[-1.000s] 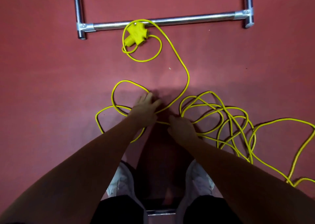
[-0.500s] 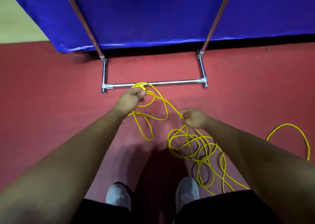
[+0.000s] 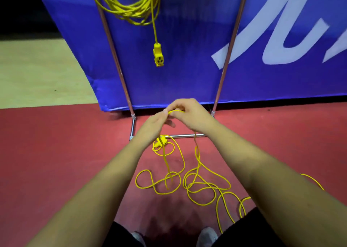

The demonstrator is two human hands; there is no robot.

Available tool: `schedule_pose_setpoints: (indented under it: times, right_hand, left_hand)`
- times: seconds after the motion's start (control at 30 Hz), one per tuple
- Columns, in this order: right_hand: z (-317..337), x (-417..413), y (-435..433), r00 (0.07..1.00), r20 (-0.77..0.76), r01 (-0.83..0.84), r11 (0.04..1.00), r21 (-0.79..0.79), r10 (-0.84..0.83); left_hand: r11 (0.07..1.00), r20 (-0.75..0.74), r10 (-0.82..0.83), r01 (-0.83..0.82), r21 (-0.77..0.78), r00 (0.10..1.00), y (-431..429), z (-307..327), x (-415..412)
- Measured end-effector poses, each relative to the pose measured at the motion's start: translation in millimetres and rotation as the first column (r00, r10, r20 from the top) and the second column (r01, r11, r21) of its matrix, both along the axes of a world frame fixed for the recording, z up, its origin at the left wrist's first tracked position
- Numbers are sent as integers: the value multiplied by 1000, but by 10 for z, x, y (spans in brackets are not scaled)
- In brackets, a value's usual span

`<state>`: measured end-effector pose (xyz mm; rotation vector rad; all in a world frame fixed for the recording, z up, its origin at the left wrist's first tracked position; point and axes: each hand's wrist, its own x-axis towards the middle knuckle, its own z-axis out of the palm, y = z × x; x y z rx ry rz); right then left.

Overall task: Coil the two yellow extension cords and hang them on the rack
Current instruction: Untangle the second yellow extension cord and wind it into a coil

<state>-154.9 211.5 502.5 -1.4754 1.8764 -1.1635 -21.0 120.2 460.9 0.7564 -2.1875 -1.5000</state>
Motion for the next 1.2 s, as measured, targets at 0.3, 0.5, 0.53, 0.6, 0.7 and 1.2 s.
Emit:
schedule_pose_setpoints:
  times: [0.3, 0.5, 0.53, 0.6, 0.7, 1.2]
  right_hand:
    - [-498, -118, 262, 999, 41, -5, 974, 228, -5]
    - [-757, -176, 221, 984, 111, 112, 971, 209, -137]
    - [-691, -127, 165, 987, 115, 87, 980, 178, -108]
    - [-517, 27, 34, 994, 100, 30, 995, 98, -40]
    - [-311, 222, -125, 996, 91, 29, 998, -64, -23]
    - [-545, -150, 151, 995, 96, 3, 970, 245, -27]
  left_hand:
    - [962, -230, 273, -272, 36, 934, -212, 300, 382]
    - [900, -71, 315, -322, -294, 946, -464, 204, 415]
    - [901, -48, 266, -266, -343, 963, -468, 191, 406]
    - [943, 12, 124, -114, -312, 992, -389, 170, 378]
    - [957, 172, -44, 91, -275, 984, -285, 116, 334]
    - [851, -48, 275, -266, -452, 960, -606, 164, 684]
